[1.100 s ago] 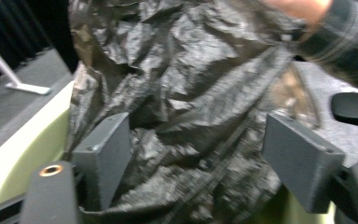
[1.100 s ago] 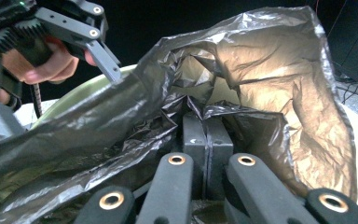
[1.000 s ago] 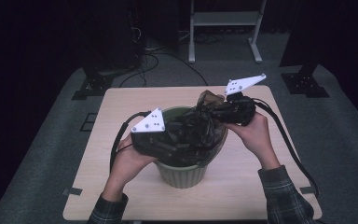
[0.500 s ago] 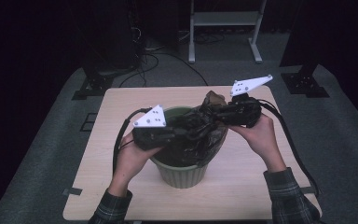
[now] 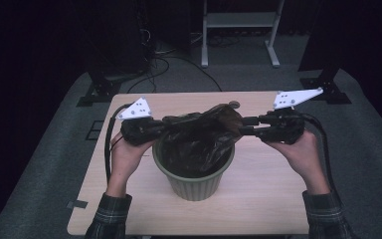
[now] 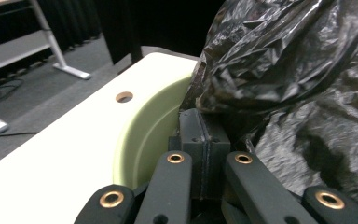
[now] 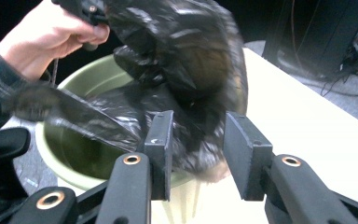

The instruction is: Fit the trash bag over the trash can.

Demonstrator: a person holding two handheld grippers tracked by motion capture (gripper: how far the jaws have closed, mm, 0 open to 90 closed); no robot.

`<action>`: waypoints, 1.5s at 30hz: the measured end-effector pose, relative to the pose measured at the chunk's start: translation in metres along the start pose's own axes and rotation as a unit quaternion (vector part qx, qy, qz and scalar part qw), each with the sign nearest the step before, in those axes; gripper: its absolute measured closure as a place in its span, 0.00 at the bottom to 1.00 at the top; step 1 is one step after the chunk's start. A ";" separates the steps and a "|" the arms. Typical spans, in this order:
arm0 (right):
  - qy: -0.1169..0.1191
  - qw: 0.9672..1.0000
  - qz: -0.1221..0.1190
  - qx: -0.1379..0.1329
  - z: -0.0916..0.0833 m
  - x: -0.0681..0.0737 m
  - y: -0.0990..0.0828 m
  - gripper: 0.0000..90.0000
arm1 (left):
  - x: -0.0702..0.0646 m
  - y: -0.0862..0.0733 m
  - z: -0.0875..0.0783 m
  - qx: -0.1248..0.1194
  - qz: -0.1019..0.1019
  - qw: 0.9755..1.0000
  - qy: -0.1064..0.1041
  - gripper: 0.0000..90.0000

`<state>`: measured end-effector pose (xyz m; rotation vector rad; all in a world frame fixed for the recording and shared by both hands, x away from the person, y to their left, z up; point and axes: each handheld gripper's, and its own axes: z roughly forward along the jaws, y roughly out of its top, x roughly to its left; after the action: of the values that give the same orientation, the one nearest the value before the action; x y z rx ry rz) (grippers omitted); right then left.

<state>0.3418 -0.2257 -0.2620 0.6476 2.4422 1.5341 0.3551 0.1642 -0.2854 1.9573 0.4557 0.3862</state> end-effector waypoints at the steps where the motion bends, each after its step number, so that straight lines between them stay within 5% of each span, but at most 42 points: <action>1: -0.002 1.000 0.001 -0.004 -0.002 -0.001 0.000 0.69 | 0.002 -0.001 -0.002 -0.001 -0.002 1.000 -0.002 1.00; 11: -0.012 0.999 0.016 -0.034 -0.006 -0.014 0.006 0.70 | 0.008 -0.007 -0.011 0.001 -0.008 1.000 0.004 1.00; 21: 0.009 1.000 0.017 -0.010 0.016 -0.012 0.004 0.69 | 0.010 -0.009 -0.012 -0.001 -0.011 1.000 0.002 1.00; 24: 0.022 1.000 0.021 -0.001 0.027 -0.010 0.001 0.73 | 0.011 -0.010 -0.012 -0.002 -0.014 1.000 0.003 1.00; 28: 0.051 0.999 0.006 0.012 0.048 -0.002 0.000 0.96 | 0.011 -0.010 -0.004 0.003 -0.013 1.000 0.002 0.99; 32: 0.042 0.998 -0.005 0.039 0.059 0.005 0.002 1.00 | 0.014 -0.011 -0.005 -0.004 -0.030 0.999 0.019 0.73; 36: 0.020 0.999 0.005 0.040 0.052 -0.001 0.002 1.00 | 0.009 -0.012 -0.027 -0.023 -0.038 0.998 0.040 0.49; 45: -0.008 0.999 0.024 0.046 0.045 -0.011 0.001 1.00 | -0.013 -0.014 -0.062 -0.029 -0.018 0.999 0.034 0.45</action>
<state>0.3682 -0.1940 -0.2821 0.7365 2.5153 1.4337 0.3128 0.2124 -0.2741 1.8821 0.5178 0.4405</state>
